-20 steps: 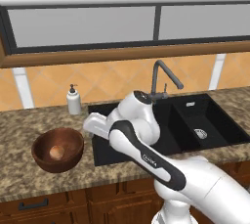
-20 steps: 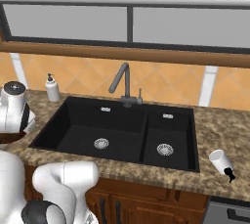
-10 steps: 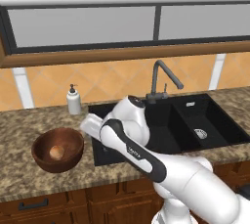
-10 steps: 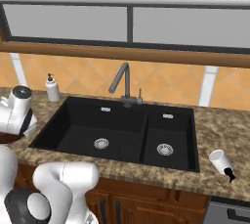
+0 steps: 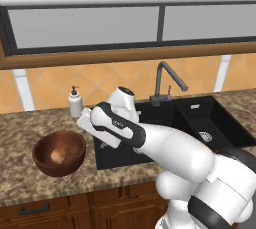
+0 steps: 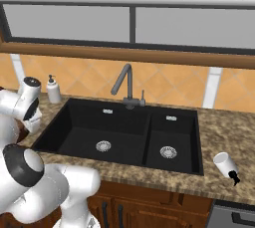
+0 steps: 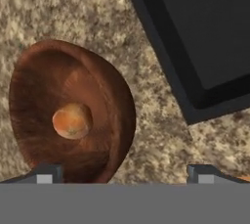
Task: Pick the onion from the sink and place it in the bowl. Then pick the bowl and place it in the microwave. Then close the microwave door and press the start button.
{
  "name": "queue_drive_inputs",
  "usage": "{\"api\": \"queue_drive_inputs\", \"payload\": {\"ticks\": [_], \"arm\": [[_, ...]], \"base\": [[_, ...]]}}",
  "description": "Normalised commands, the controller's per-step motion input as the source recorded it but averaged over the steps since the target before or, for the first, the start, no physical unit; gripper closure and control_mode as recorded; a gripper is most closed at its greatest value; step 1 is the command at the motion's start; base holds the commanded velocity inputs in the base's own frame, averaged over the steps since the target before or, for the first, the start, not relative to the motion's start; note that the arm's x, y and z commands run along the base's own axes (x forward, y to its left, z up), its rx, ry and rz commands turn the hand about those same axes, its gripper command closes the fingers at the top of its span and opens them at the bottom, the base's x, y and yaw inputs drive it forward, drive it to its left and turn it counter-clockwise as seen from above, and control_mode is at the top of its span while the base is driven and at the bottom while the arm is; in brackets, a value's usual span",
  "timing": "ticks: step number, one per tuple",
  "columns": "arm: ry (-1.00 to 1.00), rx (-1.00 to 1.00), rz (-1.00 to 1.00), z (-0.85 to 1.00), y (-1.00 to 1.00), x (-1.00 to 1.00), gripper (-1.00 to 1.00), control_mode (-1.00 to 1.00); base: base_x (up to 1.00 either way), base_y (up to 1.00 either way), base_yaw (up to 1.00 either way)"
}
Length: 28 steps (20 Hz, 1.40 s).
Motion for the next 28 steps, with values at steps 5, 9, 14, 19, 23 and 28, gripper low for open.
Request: {"api": "queue_drive_inputs", "payload": {"ticks": [5, 9, 14, 19, 23, 28], "arm": [[0.06, -0.04, 0.0, -0.42, 0.08, 0.2, -1.0, -1.0], [0.04, -0.04, 0.0, -0.35, 0.17, 0.18, -1.0, -1.0], [0.05, -0.04, 0.0, -0.33, 0.24, 0.16, -1.0, -1.0], [0.06, -0.03, 0.0, -0.33, 0.15, 0.17, -1.0, -1.0], [0.07, -0.03, 0.0, -0.32, 0.19, 0.18, 1.0, -1.0], [0.03, -0.01, 0.0, -0.24, 0.09, 0.09, 1.0, -1.0]], "base": [[0.0, 0.0, 0.0], [0.0, 0.0, 0.0], [0.0, 0.0, 0.0], [0.0, 0.0, 0.0], [0.0, 0.0, 0.0], [0.0, 0.0, 0.0]]}}
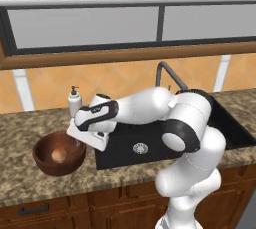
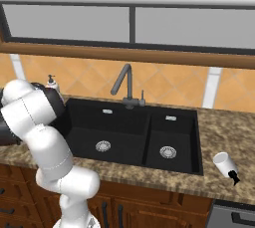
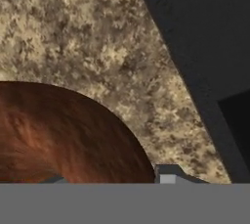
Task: Pick the onion from the sink and place it in the bowl. Then pick the bowl and place it in the microwave. Then close the microwave door and press the start button.
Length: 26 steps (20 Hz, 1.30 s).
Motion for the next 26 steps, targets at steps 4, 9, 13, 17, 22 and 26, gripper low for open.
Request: {"api": "queue_drive_inputs", "payload": {"ticks": [4, 9, 13, 17, 22, 26], "arm": [[-0.07, 0.02, 0.0, 0.12, -0.04, -0.43, 1.0, -1.0], [-0.13, 0.02, 0.0, 0.6, -0.25, -0.9, 1.0, -1.0], [-0.19, 0.01, 0.0, 0.68, -0.53, -0.87, 1.0, -1.0], [-0.16, 0.0, -0.01, 0.88, -0.62, -0.38, 1.0, -1.0], [-0.05, 0.0, -0.14, 0.96, -0.76, 0.0, 1.0, -1.0], [0.0, 0.01, -0.26, 0.85, -0.74, -0.01, 1.0, -1.0]], "base": [[0.0, 0.0, 0.0], [0.0, 0.0, 0.0], [0.0, 0.0, 0.0], [0.0, 0.0, 0.0], [0.0, 0.0, 0.0], [0.0, 0.0, 0.0]]}}
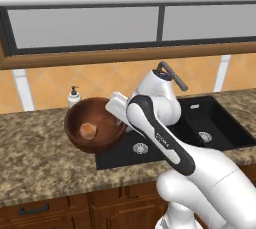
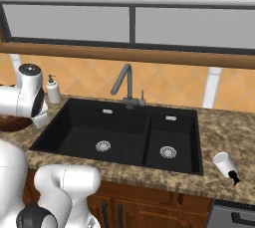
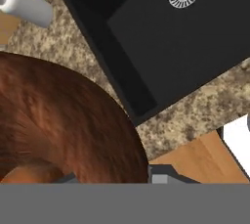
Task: Pick the onion from the sink and place it in the bowl. Then pick the bowl and place it in the microwave. Then close the microwave door and press the start button.
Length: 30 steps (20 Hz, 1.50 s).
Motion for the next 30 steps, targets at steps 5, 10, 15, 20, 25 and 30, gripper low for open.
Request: {"api": "queue_drive_inputs", "payload": {"ticks": [5, 10, 15, 20, 25, 30], "arm": [[0.0, 0.07, -0.26, 0.89, -0.75, -0.05, 1.0, -1.0], [-0.01, 0.07, -0.24, 0.46, -0.62, -0.22, 1.0, -1.0], [-0.01, 0.08, -0.31, 0.03, -0.47, -0.81, 1.0, -1.0], [0.0, 0.0, -0.13, 0.01, -0.01, -0.31, 1.0, 1.0], [0.0, 0.0, 0.0, 0.0, 0.0, 0.0, 1.0, 1.0], [0.0, 0.0, 0.0, 0.0, 0.0, 0.0, 1.0, 1.0]], "base": [[0.0, 0.0, 0.0], [0.0, 0.0, 0.0], [0.0, 0.0, 0.0], [-0.23, 0.17, -0.03], [-0.83, 0.03, -0.26], [-0.66, 0.0, -0.69]]}}
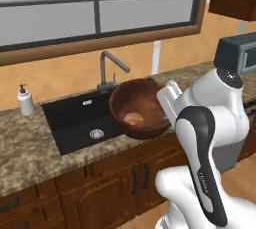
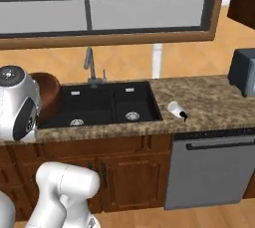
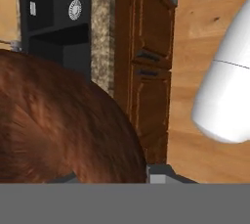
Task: Pick the onion from the sink and place it in the bowl. Then pick the bowl and place it in the microwave. Then close the microwave door and press the start button.
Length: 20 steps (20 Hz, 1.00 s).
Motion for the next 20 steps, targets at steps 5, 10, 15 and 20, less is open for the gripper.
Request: {"api": "queue_drive_inputs", "payload": {"ticks": [5, 10, 15, 20], "arm": [[0.0, 0.0, 0.0, 0.0, 0.0, 0.0, 1.0, 1.0], [0.0, 0.0, 0.0, 0.0, 0.0, 0.0, 1.0, 1.0], [0.0, 0.0, 0.0, 0.0, 0.0, 0.0, 1.0, 1.0], [0.0, 0.0, 0.0, 0.0, 0.0, 0.0, 1.0, 1.0]], "base": [[-0.33, -0.07, -0.84], [-0.19, -0.13, -0.87], [-0.07, -0.16, -0.89], [0.0, -0.1, -0.91]]}}
